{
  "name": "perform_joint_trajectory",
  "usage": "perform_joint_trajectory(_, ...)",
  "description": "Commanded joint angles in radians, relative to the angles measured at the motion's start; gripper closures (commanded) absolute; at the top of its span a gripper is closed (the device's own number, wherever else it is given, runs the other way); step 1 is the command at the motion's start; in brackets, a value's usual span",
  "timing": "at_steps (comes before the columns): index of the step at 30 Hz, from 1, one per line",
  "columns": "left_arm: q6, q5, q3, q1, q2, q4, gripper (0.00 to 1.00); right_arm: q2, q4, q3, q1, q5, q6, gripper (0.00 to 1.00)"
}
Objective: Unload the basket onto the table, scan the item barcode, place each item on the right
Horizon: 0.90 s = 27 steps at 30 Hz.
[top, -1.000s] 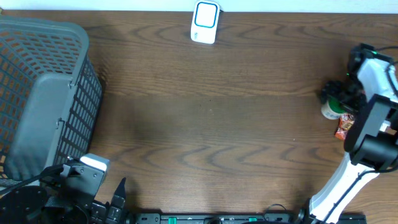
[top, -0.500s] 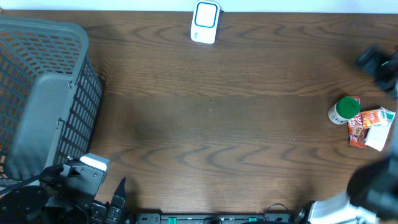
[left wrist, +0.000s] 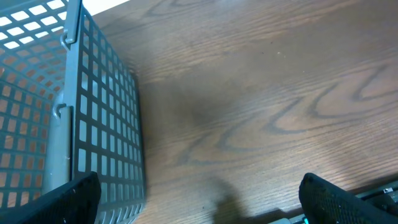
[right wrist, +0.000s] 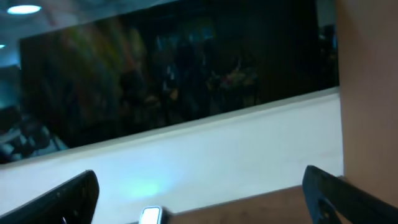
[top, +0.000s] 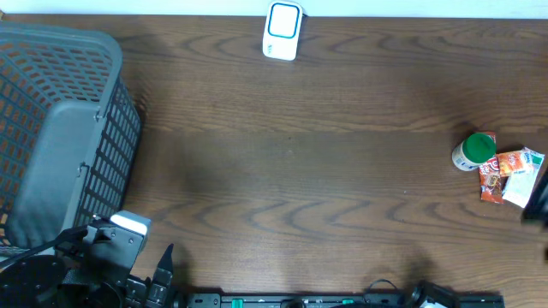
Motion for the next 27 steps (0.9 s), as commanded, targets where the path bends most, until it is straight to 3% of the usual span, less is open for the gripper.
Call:
perform_joint_trajectory(1,-0.005,0.006,-0.003,0.004,-0.003,0.000,0.01,-0.031,-0.109,-0.029,0.001,-0.031,-0.018,0.01)
perform_joint_trajectory(4,-0.005,0.006,-0.003,0.004,-0.003,0.000,0.00,-0.076,-0.275,-0.029,0.002,0.023,0.002,0.01)
perform_joint_trajectory(5,-0.005,0.006,-0.003,0.004,-0.003,0.000,0.01,-0.084,-0.307,-0.029,0.001,0.071,-0.016,0.07)
perform_joint_trajectory(6,-0.005,0.005,-0.003,0.004,-0.003,0.000,0.01,-0.090,-0.339,-0.029,0.001,0.126,-0.025,0.62)
perform_joint_trajectory(7,-0.005,0.006,-0.003,0.004,-0.003,0.000,0.01,-0.094,-0.372,-0.029,0.001,0.152,-0.024,0.80)
perform_joint_trajectory(8,-0.005,0.006,-0.003,0.004,-0.003,0.000,0.01,-0.095,-0.393,-0.029,0.001,0.148,-0.014,0.63)
perform_joint_trajectory(9,-0.005,0.006,-0.003,0.004,-0.003,0.000,0.01,-0.095,-0.406,-0.029,0.001,0.140,0.005,0.36)
perform_joint_trajectory(10,-0.005,0.006,-0.003,0.004,-0.003,0.000,0.01,-0.094,-0.402,-0.032,0.001,0.141,0.026,0.01)
perform_joint_trajectory(16,-0.005,0.005,-0.003,0.004,-0.003,0.000,0.01,-0.092,-0.393,-0.074,0.025,0.116,0.035,0.01)
perform_joint_trajectory(22,-0.005,0.006,-0.003,0.004,-0.003,0.000,0.01,-0.105,-0.312,-0.093,0.200,0.122,0.134,0.01)
perform_joint_trajectory(27,-0.005,0.005,-0.003,0.004,-0.003,0.000,0.01,-0.196,-0.163,-0.196,0.422,0.233,-0.014,0.01)
